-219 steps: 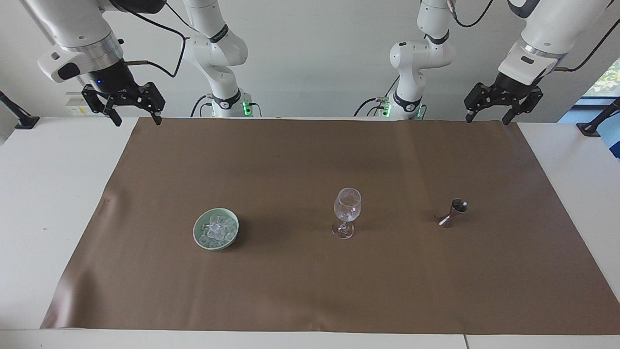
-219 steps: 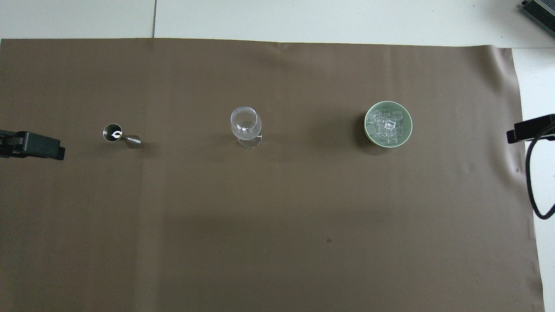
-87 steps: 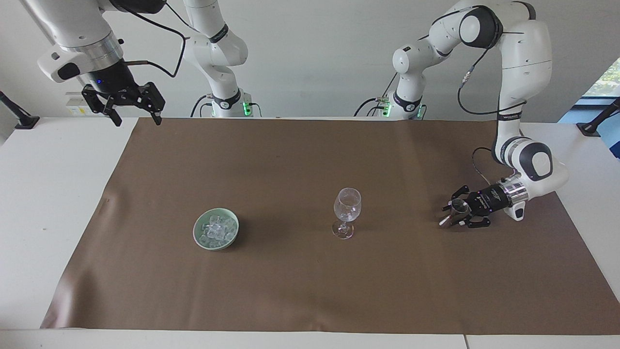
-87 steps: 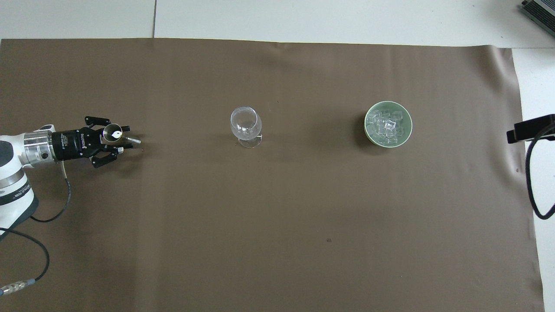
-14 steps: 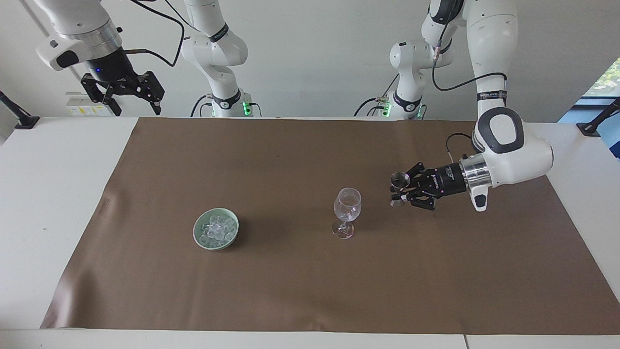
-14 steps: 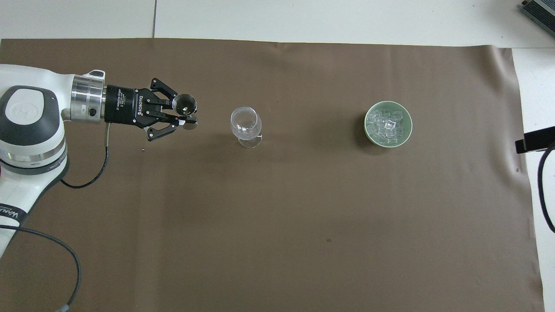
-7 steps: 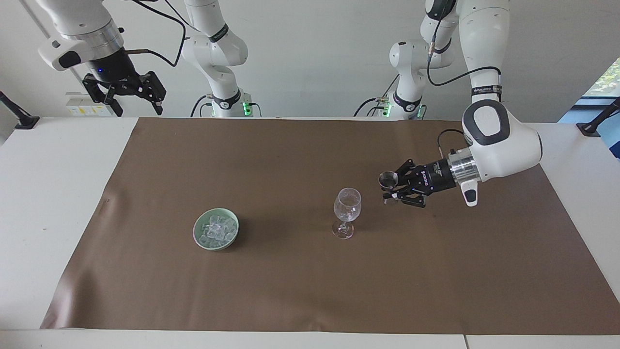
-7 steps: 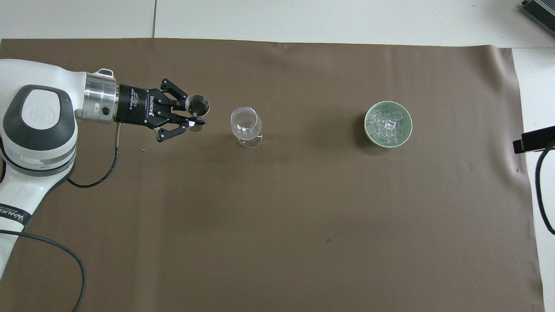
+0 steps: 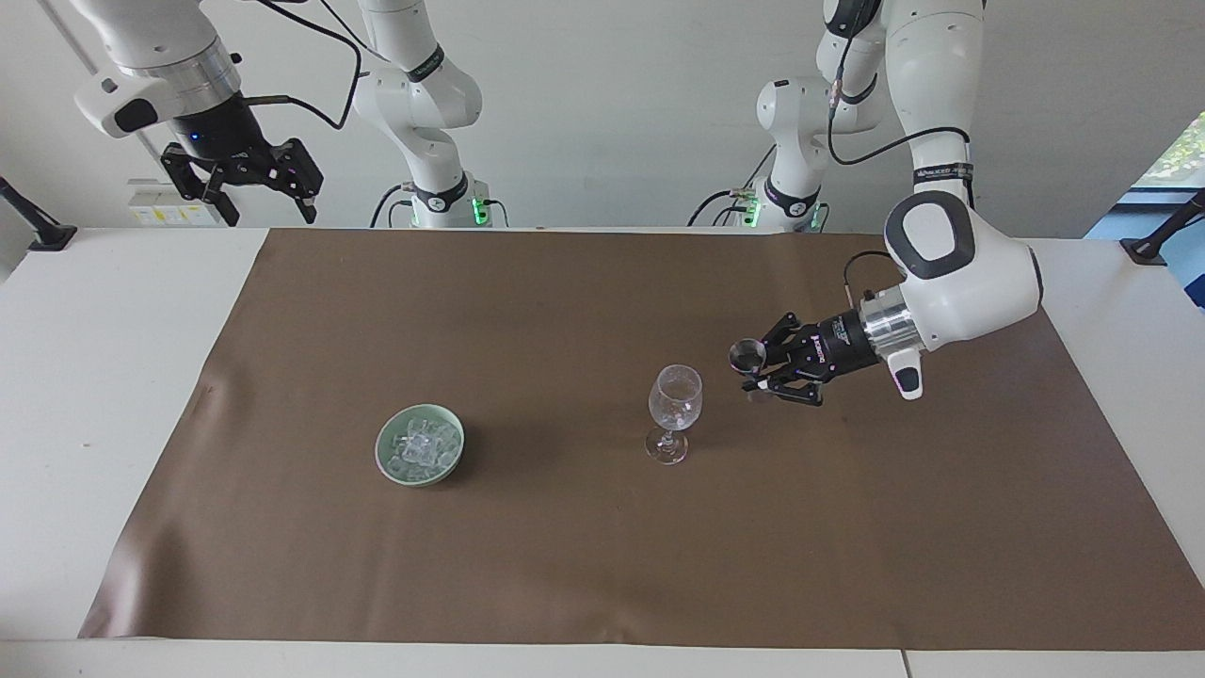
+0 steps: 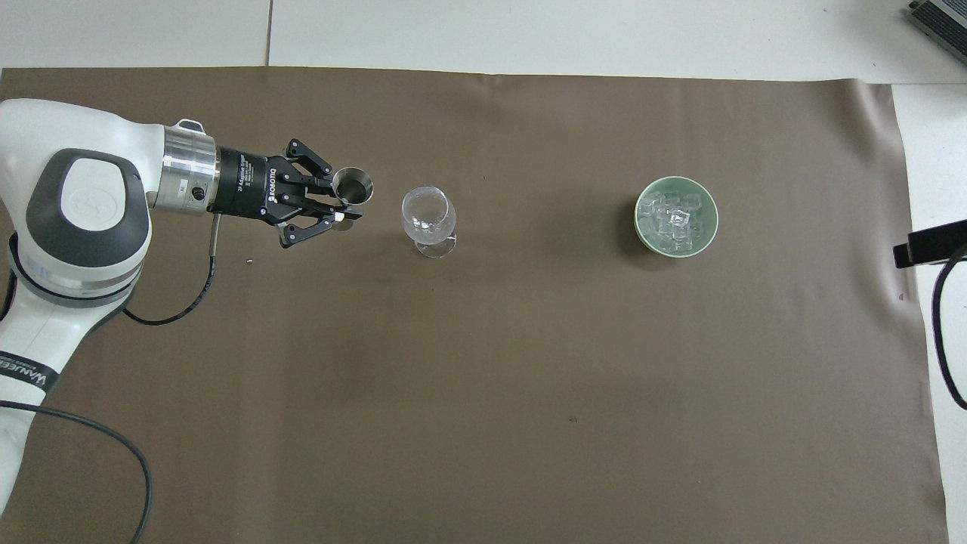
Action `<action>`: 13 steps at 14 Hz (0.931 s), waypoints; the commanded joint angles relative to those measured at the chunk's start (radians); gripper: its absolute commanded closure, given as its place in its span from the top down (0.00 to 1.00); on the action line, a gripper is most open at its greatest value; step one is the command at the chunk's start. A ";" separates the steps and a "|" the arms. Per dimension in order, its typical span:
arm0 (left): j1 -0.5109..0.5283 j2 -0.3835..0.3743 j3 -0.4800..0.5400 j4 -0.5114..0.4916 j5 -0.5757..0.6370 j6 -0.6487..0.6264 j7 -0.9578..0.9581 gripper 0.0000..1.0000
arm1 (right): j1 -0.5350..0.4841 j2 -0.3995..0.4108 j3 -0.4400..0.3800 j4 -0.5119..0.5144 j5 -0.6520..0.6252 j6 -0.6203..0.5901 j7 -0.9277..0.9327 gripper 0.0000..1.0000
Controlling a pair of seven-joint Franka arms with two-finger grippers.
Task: Pour wine and add ice with both arms
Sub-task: 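Lift the silver cup with the left gripper over the clear glass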
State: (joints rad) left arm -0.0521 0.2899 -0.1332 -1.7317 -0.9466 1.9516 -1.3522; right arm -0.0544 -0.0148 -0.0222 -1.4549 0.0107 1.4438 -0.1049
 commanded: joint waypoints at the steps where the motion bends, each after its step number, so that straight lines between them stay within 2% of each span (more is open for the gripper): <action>1: -0.040 -0.017 0.012 0.000 0.023 0.045 -0.065 0.00 | -0.004 -0.014 0.001 -0.016 0.012 0.006 -0.004 1.00; 6: -0.072 -0.025 0.014 -0.003 0.026 0.093 -0.088 0.00 | -0.005 -0.014 0.001 -0.016 0.014 0.004 -0.007 1.00; 13: -0.103 -0.034 0.014 -0.003 0.107 0.150 -0.102 0.00 | -0.010 -0.014 0.001 -0.019 0.012 0.004 -0.006 1.00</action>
State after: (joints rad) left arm -0.1212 0.2714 -0.1308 -1.7313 -0.8767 2.0614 -1.4161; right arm -0.0557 -0.0148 -0.0231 -1.4550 0.0107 1.4438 -0.1049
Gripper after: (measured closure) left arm 0.784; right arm 0.000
